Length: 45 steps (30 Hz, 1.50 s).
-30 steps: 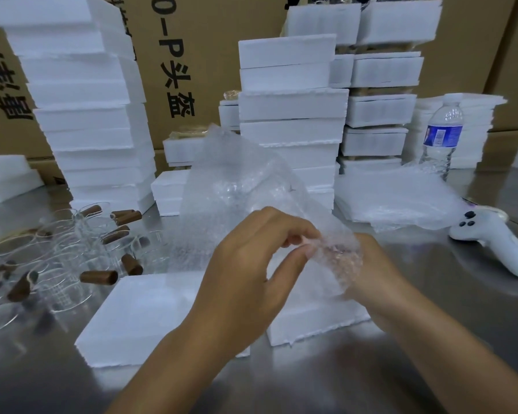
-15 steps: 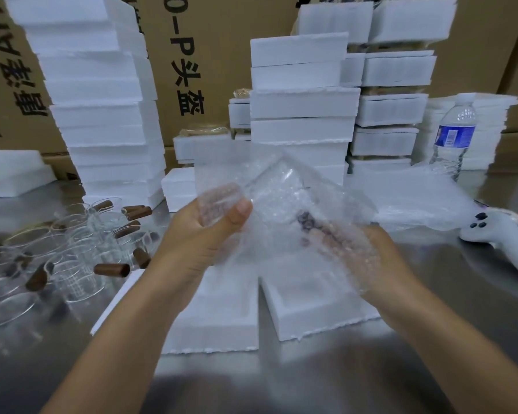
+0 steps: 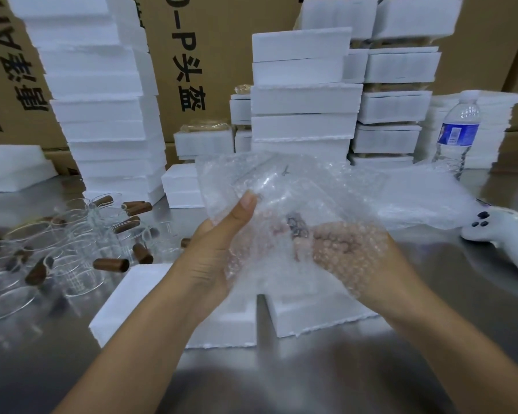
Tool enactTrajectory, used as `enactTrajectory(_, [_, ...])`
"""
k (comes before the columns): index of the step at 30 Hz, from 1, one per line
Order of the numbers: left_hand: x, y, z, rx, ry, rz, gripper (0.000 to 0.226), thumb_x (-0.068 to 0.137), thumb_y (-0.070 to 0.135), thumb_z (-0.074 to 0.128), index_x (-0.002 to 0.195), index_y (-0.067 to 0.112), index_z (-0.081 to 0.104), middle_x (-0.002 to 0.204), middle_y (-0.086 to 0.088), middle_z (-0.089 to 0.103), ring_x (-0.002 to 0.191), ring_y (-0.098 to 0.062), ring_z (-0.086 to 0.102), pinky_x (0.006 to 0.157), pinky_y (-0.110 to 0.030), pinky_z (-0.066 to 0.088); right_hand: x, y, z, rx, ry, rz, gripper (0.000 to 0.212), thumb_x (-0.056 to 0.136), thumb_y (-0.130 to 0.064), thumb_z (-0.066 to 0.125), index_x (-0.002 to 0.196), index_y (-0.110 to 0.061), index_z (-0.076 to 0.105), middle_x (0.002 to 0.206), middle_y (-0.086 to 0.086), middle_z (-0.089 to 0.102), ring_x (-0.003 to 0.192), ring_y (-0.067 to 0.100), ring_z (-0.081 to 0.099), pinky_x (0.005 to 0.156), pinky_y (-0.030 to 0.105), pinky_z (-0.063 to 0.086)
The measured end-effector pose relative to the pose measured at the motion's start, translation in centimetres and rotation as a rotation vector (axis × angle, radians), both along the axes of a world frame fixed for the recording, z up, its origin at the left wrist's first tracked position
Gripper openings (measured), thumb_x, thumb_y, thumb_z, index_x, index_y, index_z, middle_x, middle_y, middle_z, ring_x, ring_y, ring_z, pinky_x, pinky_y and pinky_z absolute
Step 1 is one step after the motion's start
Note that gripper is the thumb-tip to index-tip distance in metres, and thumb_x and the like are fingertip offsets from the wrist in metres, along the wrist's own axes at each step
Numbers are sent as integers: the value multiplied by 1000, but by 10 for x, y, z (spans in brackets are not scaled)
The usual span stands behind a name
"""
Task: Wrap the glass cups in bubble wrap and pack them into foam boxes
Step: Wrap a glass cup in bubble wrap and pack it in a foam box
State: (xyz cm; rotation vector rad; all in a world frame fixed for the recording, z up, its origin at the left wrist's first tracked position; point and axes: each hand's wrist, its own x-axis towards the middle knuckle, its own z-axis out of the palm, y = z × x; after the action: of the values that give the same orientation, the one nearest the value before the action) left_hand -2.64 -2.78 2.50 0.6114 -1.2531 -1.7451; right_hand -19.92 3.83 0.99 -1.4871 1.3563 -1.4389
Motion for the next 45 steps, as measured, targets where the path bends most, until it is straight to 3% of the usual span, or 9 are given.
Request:
enactTrajectory(3, [-3, 2, -5, 159, 158, -85, 44, 61, 42, 73, 97, 17, 77, 102, -7, 74, 92, -20, 71, 77, -33, 58, 8, 2, 7, -65, -40, 75, 13, 83, -11, 61, 83, -6, 73, 76, -2, 74, 74, 7, 70, 64, 14, 51])
enactTrajectory(6, [-5, -1, -10, 329, 332, -153, 60, 67, 40, 75, 117, 9, 68, 123, -16, 64, 116, -32, 59, 105, -46, 42, 7, -1, 9, -116, 167, -28, 55, 72, -73, 36, 67, -32, 72, 72, 4, 72, 70, 19, 66, 61, 25, 47])
enactTrajectory(9, [-2, -8, -13, 366, 457, -193, 52, 67, 39, 73, 104, 4, 73, 110, -17, 69, 101, -32, 68, 86, -46, 54, 2, 1, 13, -186, 108, 86, 68, 61, -92, 26, 87, -49, 71, 77, -7, 74, 86, 5, 68, 84, 22, 44])
enactTrajectory(13, [4, -14, -14, 342, 554, -161, 38, 69, 38, 70, 88, 6, 76, 88, -11, 73, 77, -25, 72, 61, -35, 58, 0, 5, 16, -242, 245, 9, 33, 68, -66, 65, 90, -43, 71, 88, -10, 72, 91, 3, 66, 88, 26, 48])
enactTrajectory(17, [6, -15, -15, 356, 549, -127, 36, 70, 37, 70, 89, 7, 74, 84, -11, 73, 71, -24, 72, 58, -35, 57, 3, 3, 28, -252, 221, -109, 19, 69, -44, 63, 74, -27, 71, 84, -8, 72, 89, 11, 66, 97, 44, 45])
enactTrajectory(20, [7, -15, -15, 355, 524, -123, 45, 63, 38, 74, 96, 8, 75, 99, -14, 72, 85, -29, 71, 68, -44, 58, 5, -4, 44, -336, 201, -159, 10, 79, -33, 63, 74, -25, 66, 83, -4, 72, 88, 15, 66, 93, 39, 48])
enactTrajectory(23, [7, -16, -14, 309, 553, -106, 64, 41, 37, 91, 97, 10, 76, 111, -14, 69, 104, -30, 66, 97, -47, 48, 6, -13, 64, -420, 165, -228, 14, 88, -19, 63, 76, -26, 64, 82, -5, 71, 90, 17, 65, 87, 31, 48])
enactTrajectory(34, [9, -17, -12, 256, 662, -110, 111, 30, 33, 96, 131, 12, 56, 130, -12, 60, 116, -29, 59, 106, -45, 41, 25, -32, 118, -570, 175, -339, 17, 94, -20, 55, 80, -29, 59, 85, -11, 64, 83, 2, 58, 82, 16, 46])
enactTrajectory(45, [16, -24, -15, 91, 525, -84, 70, 25, 27, 97, 90, 18, 75, 97, -8, 72, 82, -23, 70, 71, -36, 59, 19, -40, 112, -417, 187, -555, 15, 91, -30, 59, 77, -34, 62, 74, -11, 55, 67, 0, 51, 61, 15, 41])
